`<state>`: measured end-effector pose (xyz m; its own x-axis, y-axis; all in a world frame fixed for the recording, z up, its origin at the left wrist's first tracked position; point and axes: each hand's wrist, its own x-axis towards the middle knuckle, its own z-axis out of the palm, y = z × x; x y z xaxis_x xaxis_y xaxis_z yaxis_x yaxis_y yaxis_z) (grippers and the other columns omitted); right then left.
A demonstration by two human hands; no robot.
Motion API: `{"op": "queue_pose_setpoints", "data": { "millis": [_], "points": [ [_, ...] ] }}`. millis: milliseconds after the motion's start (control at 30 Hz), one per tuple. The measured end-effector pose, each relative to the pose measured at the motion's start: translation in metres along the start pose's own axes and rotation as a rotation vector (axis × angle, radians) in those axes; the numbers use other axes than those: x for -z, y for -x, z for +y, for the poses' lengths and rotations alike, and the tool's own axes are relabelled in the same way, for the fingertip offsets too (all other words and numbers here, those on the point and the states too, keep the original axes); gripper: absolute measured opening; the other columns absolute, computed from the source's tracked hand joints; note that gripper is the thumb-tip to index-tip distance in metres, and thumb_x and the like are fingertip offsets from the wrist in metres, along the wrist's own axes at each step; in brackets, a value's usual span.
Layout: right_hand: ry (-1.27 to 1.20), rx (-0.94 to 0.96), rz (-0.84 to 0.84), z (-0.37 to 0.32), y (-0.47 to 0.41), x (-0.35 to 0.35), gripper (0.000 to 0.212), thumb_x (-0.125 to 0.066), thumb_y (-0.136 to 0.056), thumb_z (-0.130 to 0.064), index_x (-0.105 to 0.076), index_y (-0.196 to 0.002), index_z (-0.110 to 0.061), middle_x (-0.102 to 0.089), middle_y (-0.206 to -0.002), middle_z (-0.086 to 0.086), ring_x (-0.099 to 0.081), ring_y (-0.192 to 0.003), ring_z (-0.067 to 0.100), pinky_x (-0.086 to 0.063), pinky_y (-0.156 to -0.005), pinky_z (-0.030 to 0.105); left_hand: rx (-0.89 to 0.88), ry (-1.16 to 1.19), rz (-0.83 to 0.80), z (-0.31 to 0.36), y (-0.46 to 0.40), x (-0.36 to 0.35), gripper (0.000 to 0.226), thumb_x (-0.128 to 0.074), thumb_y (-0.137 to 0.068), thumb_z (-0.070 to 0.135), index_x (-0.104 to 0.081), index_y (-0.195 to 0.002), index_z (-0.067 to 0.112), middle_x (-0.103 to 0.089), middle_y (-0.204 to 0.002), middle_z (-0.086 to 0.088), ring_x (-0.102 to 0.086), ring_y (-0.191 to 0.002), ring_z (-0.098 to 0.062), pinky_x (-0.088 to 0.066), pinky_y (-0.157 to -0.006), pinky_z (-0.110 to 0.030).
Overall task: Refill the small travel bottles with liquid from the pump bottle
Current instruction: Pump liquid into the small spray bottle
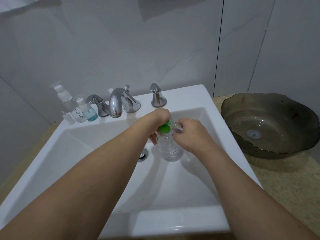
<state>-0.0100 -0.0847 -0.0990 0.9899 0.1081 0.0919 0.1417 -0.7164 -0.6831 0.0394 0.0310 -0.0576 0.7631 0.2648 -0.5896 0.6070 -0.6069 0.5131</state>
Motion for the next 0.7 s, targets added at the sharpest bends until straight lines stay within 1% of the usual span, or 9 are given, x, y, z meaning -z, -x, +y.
{"op": "queue_pose_setpoints", "data": {
  "millis": [33,100,167,267,367,433,500,600,700],
  "points": [
    [0.006,0.000,-0.002,0.000,-0.001,0.000,0.007,-0.056,-0.080,-0.018,-0.054,-0.077,-0.013,-0.055,-0.077,0.004,-0.054,-0.074,0.029,-0.040,-0.059,0.030,0.001,0.003,0.012,0.000,0.000,-0.001,0.043,-0.034,-0.091,0.015,-0.064,-0.110,-0.007,-0.065,-0.109,-0.024,-0.069,-0.090,-0.047,-0.061,-0.079,-0.058],
    [0.022,-0.009,-0.022,0.001,-0.001,-0.002,0.009,-0.056,-0.081,-0.018,-0.050,-0.074,-0.015,-0.054,-0.076,0.002,-0.053,-0.074,0.028,-0.036,-0.058,0.029,-0.002,0.015,0.030,0.000,0.001,-0.003,0.035,-0.034,-0.092,0.012,-0.062,-0.100,-0.008,-0.065,-0.107,-0.024,-0.069,-0.094,-0.047,-0.060,-0.081,-0.058],
    [0.029,-0.017,-0.031,0.003,-0.002,-0.003,0.004,-0.056,-0.082,-0.018,-0.056,-0.081,-0.014,-0.057,-0.082,0.004,-0.055,-0.077,0.028,-0.040,-0.061,0.029,-0.003,0.024,0.051,0.000,0.003,-0.005,0.031,-0.034,-0.093,0.009,-0.060,-0.093,-0.007,-0.064,-0.107,-0.025,-0.068,-0.098,-0.048,-0.059,-0.084,-0.059],
    [0.020,-0.029,-0.050,0.005,-0.002,-0.004,0.014,-0.057,-0.082,-0.020,-0.060,-0.093,-0.013,-0.060,-0.091,0.006,-0.057,-0.082,0.028,-0.046,-0.066,0.031,-0.002,0.023,0.049,0.000,0.002,-0.006,0.033,-0.034,-0.093,0.009,-0.061,-0.100,-0.008,-0.064,-0.114,-0.027,-0.068,-0.098,-0.049,-0.059,-0.084,-0.059],
    [0.012,-0.031,-0.062,0.005,-0.001,-0.004,0.013,-0.058,-0.083,-0.022,-0.059,-0.094,-0.015,-0.058,-0.092,0.003,-0.056,-0.084,0.026,-0.047,-0.068,0.031,-0.005,0.011,0.049,-0.001,0.002,-0.006,0.033,-0.036,-0.093,0.008,-0.061,-0.103,-0.011,-0.064,-0.114,-0.029,-0.068,-0.098,-0.050,-0.059,-0.085,-0.060],
    [0.011,-0.033,-0.070,0.006,-0.002,-0.005,0.016,-0.058,-0.083,-0.022,-0.061,-0.097,-0.015,-0.059,-0.094,0.002,-0.057,-0.086,0.026,-0.047,-0.070,0.031,-0.011,0.007,0.045,-0.001,0.003,-0.005,0.033,-0.035,-0.093,0.008,-0.061,-0.099,-0.010,-0.065,-0.113,-0.029,-0.068,-0.097,-0.050,-0.059,-0.085,-0.060],
    [0.002,-0.035,-0.069,0.006,-0.002,-0.005,0.014,-0.058,-0.082,-0.022,-0.061,-0.095,-0.017,-0.062,-0.096,0.003,-0.059,-0.088,0.025,-0.049,-0.071,0.031,-0.009,-0.001,0.034,-0.001,0.002,-0.005,0.033,-0.035,-0.093,0.009,-0.061,-0.099,-0.010,-0.065,-0.111,-0.028,-0.068,-0.098,-0.050,-0.059,-0.085,-0.060],
    [-0.003,-0.017,-0.051,0.005,-0.002,-0.005,0.005,-0.058,-0.081,-0.019,-0.056,-0.085,-0.018,-0.062,-0.092,0.003,-0.057,-0.083,0.025,-0.044,-0.066,0.029,-0.005,-0.016,-0.010,-0.001,-0.001,0.000,0.040,-0.038,-0.091,0.016,-0.065,-0.108,-0.008,-0.067,-0.108,-0.025,-0.070,-0.091,-0.046,-0.062,-0.078,-0.056],
    [-0.037,0.005,0.005,0.004,-0.001,-0.003,0.011,-0.058,-0.083,-0.021,-0.062,-0.090,-0.013,-0.064,-0.094,0.003,-0.060,-0.086,0.026,-0.050,-0.072,0.032,0.022,0.010,-0.095,0.001,-0.004,0.010,0.044,-0.039,-0.091,0.025,-0.064,-0.112,-0.004,-0.069,-0.107,-0.024,-0.069,-0.090,-0.047,-0.062,-0.074,-0.056]
  ]
}}
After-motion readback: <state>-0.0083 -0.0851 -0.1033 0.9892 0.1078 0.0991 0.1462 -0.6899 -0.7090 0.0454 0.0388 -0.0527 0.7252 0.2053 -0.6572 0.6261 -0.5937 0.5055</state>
